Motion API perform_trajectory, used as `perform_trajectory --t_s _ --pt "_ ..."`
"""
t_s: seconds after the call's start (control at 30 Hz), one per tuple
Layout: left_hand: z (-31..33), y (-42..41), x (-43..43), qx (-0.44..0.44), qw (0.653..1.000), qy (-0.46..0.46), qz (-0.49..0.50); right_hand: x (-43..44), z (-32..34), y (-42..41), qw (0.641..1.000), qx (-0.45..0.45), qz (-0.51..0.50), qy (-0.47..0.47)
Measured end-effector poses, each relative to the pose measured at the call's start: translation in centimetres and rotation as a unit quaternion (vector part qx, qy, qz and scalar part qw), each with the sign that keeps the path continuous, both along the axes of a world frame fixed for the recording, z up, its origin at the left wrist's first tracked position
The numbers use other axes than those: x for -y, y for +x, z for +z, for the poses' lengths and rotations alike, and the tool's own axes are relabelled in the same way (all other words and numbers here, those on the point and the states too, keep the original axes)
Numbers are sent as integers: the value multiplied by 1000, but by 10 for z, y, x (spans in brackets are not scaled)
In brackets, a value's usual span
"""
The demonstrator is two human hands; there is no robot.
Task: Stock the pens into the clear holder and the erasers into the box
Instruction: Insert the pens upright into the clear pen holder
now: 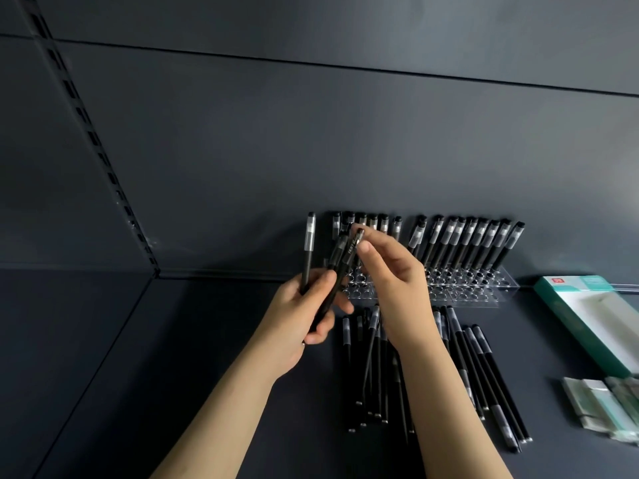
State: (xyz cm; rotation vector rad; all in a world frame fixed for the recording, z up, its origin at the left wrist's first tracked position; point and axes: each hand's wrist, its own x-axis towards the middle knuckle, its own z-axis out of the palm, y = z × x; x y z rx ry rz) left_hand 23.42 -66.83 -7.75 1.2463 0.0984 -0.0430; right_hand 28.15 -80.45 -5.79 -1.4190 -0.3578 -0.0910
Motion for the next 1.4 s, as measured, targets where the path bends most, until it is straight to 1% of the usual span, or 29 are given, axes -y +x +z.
perform_trajectory --t_s 0.17,0.23,0.33,0.4,0.47,0.57,0.73,0.9,1.0,1.13,1.2,1.4 --pt "-4 -1 2 -6 1000 4 8 1 0 1 997 -18 22 70" --pt "-7 -1 -2 -8 1000 3 15 4 2 2 995 -19 -1 100" --pt "-12 -1 -9 -10 999 16 32 15 6 5 987 10 -112 118" --pt "-16 1 -12 -3 998 37 54 23 7 7 973 43 -195 116" --pt "-20 4 -14 -1 996 45 73 27 8 6 957 80 -257 112" --pt "-23 6 -15 -7 996 30 78 22 5 4 938 127 -312 80" --pt "-23 5 -13 -4 997 30 72 13 -1 4 904 204 -370 -57" --pt "-22 3 -12 9 997 45 64 8 -6 9 902 216 -361 -96" --pt "-20 1 -13 18 996 63 53 7 -6 14 881 266 -365 -145" --pt "-19 1 -13 26 996 69 55 1 -14 22 850 319 -344 -240" --pt "-19 1 -13 26 996 62 58 -4 -18 24 846 325 -334 -258" --pt "-19 2 -14 22 997 43 59 -4 -19 26 856 313 -317 -264"
